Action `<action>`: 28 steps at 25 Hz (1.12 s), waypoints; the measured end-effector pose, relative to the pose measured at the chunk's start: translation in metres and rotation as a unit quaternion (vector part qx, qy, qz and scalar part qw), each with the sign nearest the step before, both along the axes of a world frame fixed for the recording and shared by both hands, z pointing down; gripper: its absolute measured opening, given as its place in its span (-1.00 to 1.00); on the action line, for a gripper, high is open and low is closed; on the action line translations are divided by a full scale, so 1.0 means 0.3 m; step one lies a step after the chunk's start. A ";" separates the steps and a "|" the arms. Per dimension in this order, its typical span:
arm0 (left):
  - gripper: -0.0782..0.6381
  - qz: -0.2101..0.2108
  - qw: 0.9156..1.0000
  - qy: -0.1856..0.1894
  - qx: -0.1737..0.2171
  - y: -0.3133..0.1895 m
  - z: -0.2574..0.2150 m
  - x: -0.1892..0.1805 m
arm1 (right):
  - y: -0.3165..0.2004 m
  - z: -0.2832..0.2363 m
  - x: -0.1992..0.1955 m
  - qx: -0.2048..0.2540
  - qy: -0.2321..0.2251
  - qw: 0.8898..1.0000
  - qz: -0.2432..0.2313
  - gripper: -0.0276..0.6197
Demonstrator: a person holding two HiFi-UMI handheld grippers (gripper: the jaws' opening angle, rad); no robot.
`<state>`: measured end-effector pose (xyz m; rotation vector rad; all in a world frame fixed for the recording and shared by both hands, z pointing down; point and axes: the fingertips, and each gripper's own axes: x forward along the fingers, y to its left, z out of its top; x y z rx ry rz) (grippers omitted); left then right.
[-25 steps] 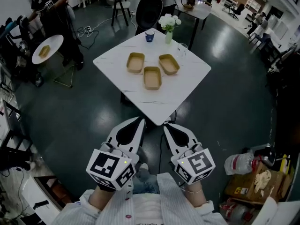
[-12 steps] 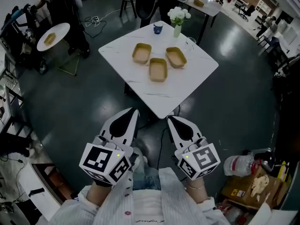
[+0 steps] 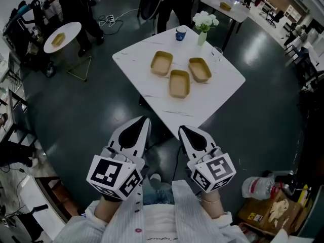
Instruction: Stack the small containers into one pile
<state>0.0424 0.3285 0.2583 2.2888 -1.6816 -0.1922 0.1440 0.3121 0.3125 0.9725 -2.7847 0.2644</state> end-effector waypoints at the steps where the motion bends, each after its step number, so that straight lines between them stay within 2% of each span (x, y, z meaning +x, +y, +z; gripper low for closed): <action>1: -0.73 0.003 1.000 0.000 0.001 -0.030 0.001 -0.013 | -0.027 0.001 -0.016 -0.001 0.000 1.000 0.000 -0.88; 10: -0.73 0.039 0.999 -0.004 -0.008 -0.338 0.008 -0.186 | -0.299 0.012 -0.200 -0.015 0.001 1.000 0.024 -0.88; 16: -0.73 0.066 0.998 -0.014 -0.014 -0.525 0.008 -0.314 | -0.465 0.019 -0.306 -0.026 -0.001 0.998 0.059 -0.88; 22: -0.73 0.092 0.995 -0.025 -0.018 -0.648 0.020 -0.421 | -0.586 0.041 -0.367 -0.037 -0.003 0.994 0.101 -0.88; 28: -0.73 0.115 0.993 -0.032 -0.019 -0.713 0.037 -0.483 | -0.636 0.058 -0.394 -0.040 -0.005 0.989 0.140 -0.88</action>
